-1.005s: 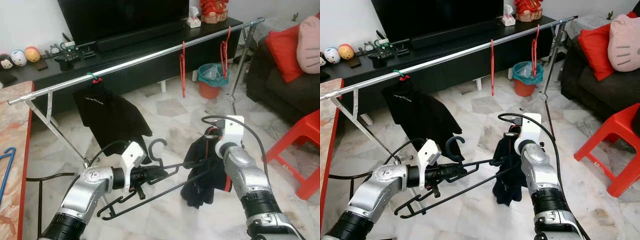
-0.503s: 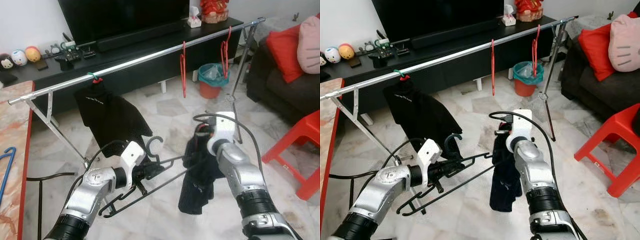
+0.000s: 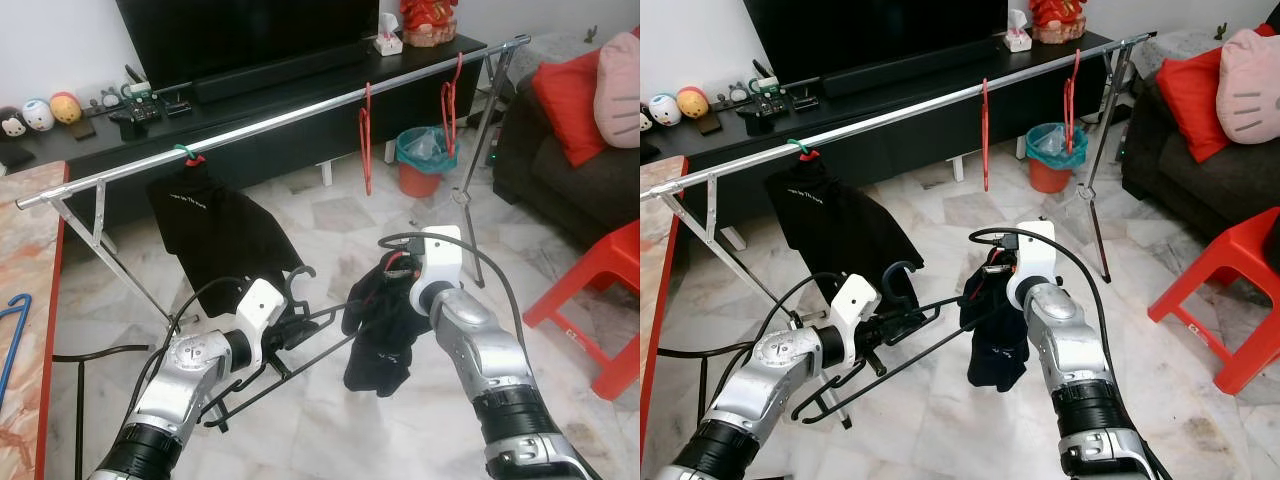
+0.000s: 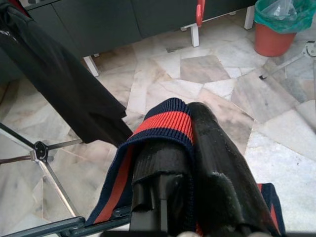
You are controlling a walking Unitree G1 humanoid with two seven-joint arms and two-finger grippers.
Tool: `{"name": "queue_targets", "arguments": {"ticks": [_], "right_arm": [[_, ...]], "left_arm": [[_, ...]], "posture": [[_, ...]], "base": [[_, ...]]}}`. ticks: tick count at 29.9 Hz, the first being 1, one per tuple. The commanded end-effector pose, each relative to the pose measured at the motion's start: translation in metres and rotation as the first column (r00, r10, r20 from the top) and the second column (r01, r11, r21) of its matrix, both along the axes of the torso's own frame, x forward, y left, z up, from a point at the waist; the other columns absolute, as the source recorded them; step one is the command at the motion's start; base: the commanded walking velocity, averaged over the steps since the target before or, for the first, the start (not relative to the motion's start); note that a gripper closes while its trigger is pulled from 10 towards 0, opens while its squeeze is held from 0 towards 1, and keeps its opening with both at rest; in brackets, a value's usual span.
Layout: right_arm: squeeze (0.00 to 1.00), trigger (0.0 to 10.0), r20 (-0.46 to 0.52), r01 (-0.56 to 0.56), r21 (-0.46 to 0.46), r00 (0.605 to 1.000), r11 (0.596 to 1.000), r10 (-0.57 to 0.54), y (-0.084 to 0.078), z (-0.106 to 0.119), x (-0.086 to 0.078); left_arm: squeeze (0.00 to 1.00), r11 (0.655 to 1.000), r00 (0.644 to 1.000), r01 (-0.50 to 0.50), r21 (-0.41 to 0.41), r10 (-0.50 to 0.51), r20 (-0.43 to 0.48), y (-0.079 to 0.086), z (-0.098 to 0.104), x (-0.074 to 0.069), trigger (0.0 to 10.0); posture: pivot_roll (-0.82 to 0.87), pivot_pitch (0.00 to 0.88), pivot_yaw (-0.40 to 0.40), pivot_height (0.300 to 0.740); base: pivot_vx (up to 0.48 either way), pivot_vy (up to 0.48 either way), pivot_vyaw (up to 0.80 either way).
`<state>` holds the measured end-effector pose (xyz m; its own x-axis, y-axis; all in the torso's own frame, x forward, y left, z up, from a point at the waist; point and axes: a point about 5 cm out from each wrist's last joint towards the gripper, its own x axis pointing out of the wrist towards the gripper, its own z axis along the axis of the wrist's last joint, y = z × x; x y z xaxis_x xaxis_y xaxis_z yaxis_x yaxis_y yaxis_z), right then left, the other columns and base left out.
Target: Hang hanger
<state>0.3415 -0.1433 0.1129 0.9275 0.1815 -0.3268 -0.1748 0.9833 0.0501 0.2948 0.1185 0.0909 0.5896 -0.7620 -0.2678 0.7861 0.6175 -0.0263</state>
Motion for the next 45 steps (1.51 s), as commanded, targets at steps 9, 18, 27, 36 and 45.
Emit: {"name": "queue_targets", "arguments": {"ticks": [9, 18, 27, 36, 45], "right_arm": [[0.00, 10.0, 0.022, 0.006, -0.027, 1.000, 1.000, -0.006, -0.007, 0.005, -0.001], [0.00, 10.0, 0.016, 0.027, -0.048, 1.000, 0.998, -0.026, -0.021, 0.003, -0.002], [0.00, 10.0, 0.015, 0.032, -0.054, 0.999, 0.998, -0.031, -0.024, 0.003, -0.004], [0.00, 10.0, 0.022, 0.004, -0.041, 1.000, 0.999, -0.004, -0.013, 0.006, -0.003], [0.00, 10.0, 0.030, -0.023, -0.028, 0.999, 0.999, 0.023, -0.002, 0.009, -0.002]], "left_arm": [[0.00, 1.000, 1.000, -0.006, 0.022, 0.006, 0.015, 0.019, 0.005, 0.004, 10.0], [0.00, 1.000, 1.000, 0.005, 0.008, -0.005, 0.007, 0.021, 0.007, 0.003, 10.0], [0.00, 1.000, 0.999, -0.031, -0.008, 0.031, 0.030, 0.020, 0.008, 0.006, 10.0], [0.00, 0.998, 0.999, 0.030, -0.050, -0.030, -0.011, 0.011, 0.007, 0.000, 10.0], [0.00, 0.989, 0.992, 0.103, -0.104, -0.109, -0.056, 0.000, 0.009, -0.008, 10.0]], "posture": [[-0.03, 0.014, 0.081, 0.740], [-0.04, 0.018, 0.079, 0.740], [-0.04, 0.026, 0.079, 0.740], [-0.04, 0.028, 0.077, 0.740], [-0.04, 0.027, 0.072, 0.740]], "base": [[0.000, 0.000, 0.00], [0.000, 0.000, 0.00], [0.000, 0.000, 0.00], [0.000, 0.000, 0.00], [0.000, 0.000, 0.00]]}}
